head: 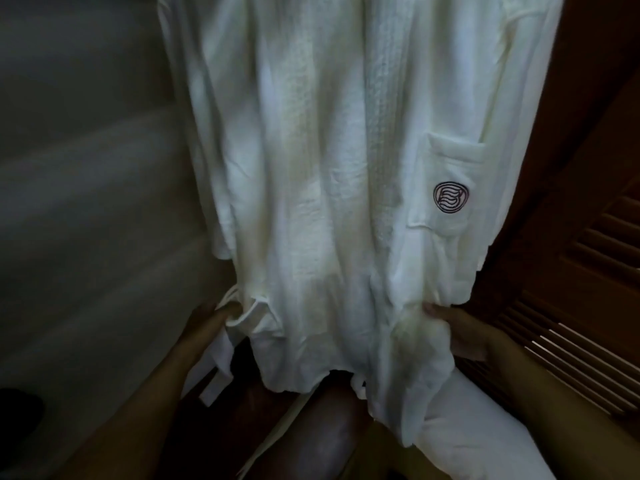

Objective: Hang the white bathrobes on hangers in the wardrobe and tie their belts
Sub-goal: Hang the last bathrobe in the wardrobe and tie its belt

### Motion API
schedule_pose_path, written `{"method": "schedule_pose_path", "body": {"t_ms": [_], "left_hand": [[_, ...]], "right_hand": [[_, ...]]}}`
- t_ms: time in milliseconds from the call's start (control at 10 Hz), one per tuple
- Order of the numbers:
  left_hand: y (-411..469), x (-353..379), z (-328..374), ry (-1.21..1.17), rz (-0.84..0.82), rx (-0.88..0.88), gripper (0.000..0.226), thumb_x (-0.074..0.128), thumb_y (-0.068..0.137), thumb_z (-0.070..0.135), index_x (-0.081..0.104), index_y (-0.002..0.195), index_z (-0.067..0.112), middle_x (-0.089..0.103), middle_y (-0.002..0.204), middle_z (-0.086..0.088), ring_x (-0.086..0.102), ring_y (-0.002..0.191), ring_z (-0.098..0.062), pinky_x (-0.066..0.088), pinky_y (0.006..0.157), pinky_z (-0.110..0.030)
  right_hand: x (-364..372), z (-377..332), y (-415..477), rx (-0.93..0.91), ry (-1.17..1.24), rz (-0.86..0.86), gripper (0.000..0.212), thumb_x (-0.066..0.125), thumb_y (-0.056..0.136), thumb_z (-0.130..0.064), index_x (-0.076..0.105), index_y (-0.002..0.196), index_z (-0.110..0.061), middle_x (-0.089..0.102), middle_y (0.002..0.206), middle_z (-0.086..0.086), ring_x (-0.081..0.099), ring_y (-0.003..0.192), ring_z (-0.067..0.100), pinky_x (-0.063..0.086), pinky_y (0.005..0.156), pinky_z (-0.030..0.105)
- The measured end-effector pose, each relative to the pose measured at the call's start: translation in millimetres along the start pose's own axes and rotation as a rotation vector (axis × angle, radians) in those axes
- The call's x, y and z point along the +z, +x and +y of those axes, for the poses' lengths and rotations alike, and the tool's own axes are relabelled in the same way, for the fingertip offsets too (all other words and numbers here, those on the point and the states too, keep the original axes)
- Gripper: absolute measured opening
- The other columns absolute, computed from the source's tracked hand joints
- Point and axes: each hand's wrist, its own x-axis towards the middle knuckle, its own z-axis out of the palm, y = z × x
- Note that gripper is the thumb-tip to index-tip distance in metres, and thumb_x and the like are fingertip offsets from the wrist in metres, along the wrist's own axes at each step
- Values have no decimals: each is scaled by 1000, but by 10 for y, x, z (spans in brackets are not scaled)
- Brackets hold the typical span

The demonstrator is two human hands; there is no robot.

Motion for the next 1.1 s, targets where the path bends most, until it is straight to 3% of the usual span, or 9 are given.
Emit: {"method": "schedule_pose_path", "body": {"t_ms": [100, 200, 300, 400, 500, 600, 700, 900, 1100], "left_hand": [[197, 85, -194, -93, -121, 204, 37, 57, 103, 23, 66, 124, -6, 61, 131, -34, 65, 119, -33, 44, 94, -35], [-61, 90, -82, 34, -169, 35, 17, 72, 95, 25, 75, 103, 10, 77, 95, -16, 75, 85, -24, 51, 65, -26], [-111, 204, -53, -1, -203, -30, 25, 78, 89, 26, 78, 95, 2, 75, 88, -25, 70, 65, -27, 52, 56, -26], [-266, 476, 91, -565, -410, -45, 34, 74, 90, 25, 72, 121, 10, 73, 111, -24, 69, 70, -23, 57, 59, -29], [-396, 675, 204, -677, -601, -35, 90, 98, 55, 39, 63, 132, 8, 72, 113, -22, 73, 91, -30, 62, 75, -39], [-611, 968, 403, -493, -687, 92, 84, 96, 63, 35, 59, 137, 17, 71, 124, -15, 70, 111, -28, 61, 80, -41], [-806, 1312, 730, -316, -539, 144, 36, 83, 84, 22, 64, 115, 20, 73, 101, 2, 73, 89, -11, 59, 74, -27], [-833, 1568, 927, -59, -482, 321, 53, 89, 78, 22, 62, 123, 20, 70, 113, 8, 67, 106, -7, 54, 85, -15], [-703, 1560, 979, -95, -262, 174, 30, 81, 81, 2, 55, 93, 11, 62, 81, -6, 66, 61, -7, 55, 55, -20]], "right_hand": [[37, -57, -77, 40, -158, -39, 69, 83, 77, -43, 60, 132, -8, 65, 135, 16, 66, 118, 30, 50, 106, 49], [5, -69, 56, 68, -866, 215, 151, 51, 16, -100, 57, 135, -7, 60, 136, 19, 62, 118, 33, 51, 97, 41], [83, -130, 46, 3, -1153, 257, 135, 40, 44, -103, 50, 144, -12, 57, 141, 17, 54, 129, 37, 44, 107, 48], [260, -162, -24, -131, -865, -31, 91, 72, 74, -75, 53, 145, -21, 60, 143, 2, 56, 132, 22, 44, 113, 42], [257, -120, -105, -196, -721, -141, 44, 75, 91, -32, 65, 129, -13, 72, 124, 4, 67, 117, 25, 51, 104, 45], [315, -39, -139, -377, -693, 11, 30, 73, 92, -18, 69, 121, -21, 75, 115, -1, 70, 108, 18, 54, 100, 51], [512, 21, -174, -505, -753, 67, 32, 78, 87, -31, 73, 116, -18, 76, 107, 1, 73, 100, 20, 58, 90, 51], [558, -25, -291, -491, -1011, 140, 17, 77, 89, -37, 74, 91, -21, 72, 87, -2, 68, 82, 13, 53, 74, 35], [87, 118, -346, -346, -691, 233, 40, 64, 94, -8, 70, 61, -32, 67, 69, -12, 61, 66, 3, 48, 71, 33]]}}
